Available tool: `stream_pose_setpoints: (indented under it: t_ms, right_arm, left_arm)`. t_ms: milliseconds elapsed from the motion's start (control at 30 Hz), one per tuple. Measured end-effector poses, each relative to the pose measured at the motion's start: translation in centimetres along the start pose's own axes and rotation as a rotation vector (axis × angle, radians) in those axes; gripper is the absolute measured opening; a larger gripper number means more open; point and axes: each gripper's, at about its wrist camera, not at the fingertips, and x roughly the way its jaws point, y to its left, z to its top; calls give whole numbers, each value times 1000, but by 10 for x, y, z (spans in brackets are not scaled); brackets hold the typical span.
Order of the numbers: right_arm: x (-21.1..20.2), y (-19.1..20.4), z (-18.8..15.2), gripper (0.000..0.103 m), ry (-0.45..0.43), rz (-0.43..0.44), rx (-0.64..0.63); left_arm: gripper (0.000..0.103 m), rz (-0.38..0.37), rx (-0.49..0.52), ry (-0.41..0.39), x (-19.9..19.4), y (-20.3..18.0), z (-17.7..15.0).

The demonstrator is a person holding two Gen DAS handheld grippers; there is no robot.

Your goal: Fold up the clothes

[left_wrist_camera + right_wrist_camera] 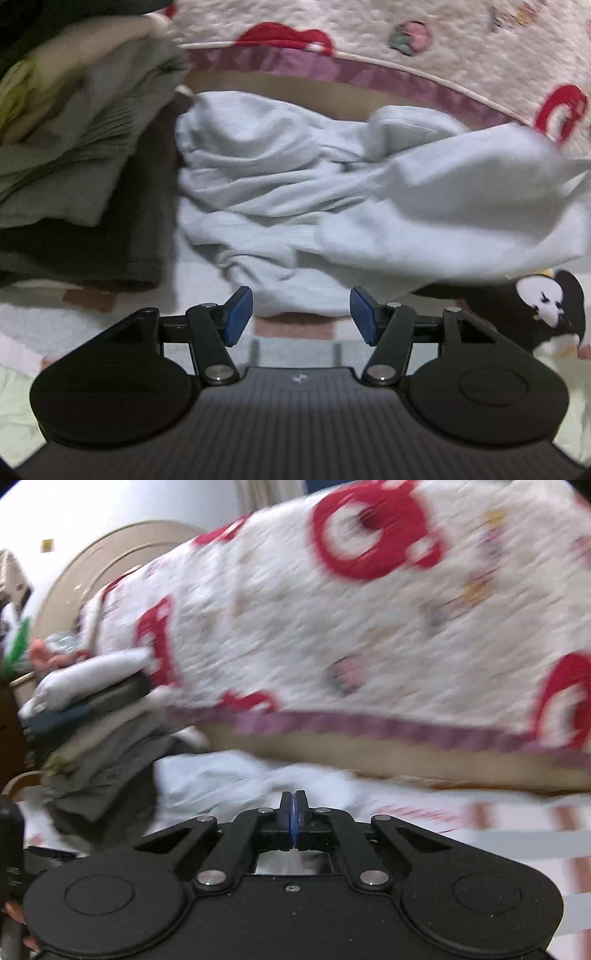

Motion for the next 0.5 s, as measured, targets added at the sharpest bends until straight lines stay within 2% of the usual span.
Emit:
stream_pose_setpoints:
  t_ms: [100, 133, 200, 267, 333, 433, 500]
  right_arm:
    - [-31, -41, 6, 1, -7, -147, -42]
    - [-37, -53, 3, 1, 11, -161, -21]
    - [-46, -75, -11, 1, 50, -136, 65]
    - [-45, -79, -37, 2, 65, -63, 140]
    - [-36, -76, -71, 9, 75, 17, 202]
    - [-3, -62, -107, 12, 199, 91, 289]
    - [10, -46, -117, 19, 255, 109, 252]
  left_arm:
    - [59, -7, 64, 2, 6, -20, 0]
    - [61, -8, 95, -1, 8, -28, 0]
    - [61, -26, 150, 11, 14, -43, 2]
    - [61, -78, 163, 37, 20, -54, 5]
    - [64, -146, 138, 61, 22, -63, 8]
    - [72, -223, 104, 95, 28, -78, 13]
    - [79, -231, 117, 112, 37, -91, 14]
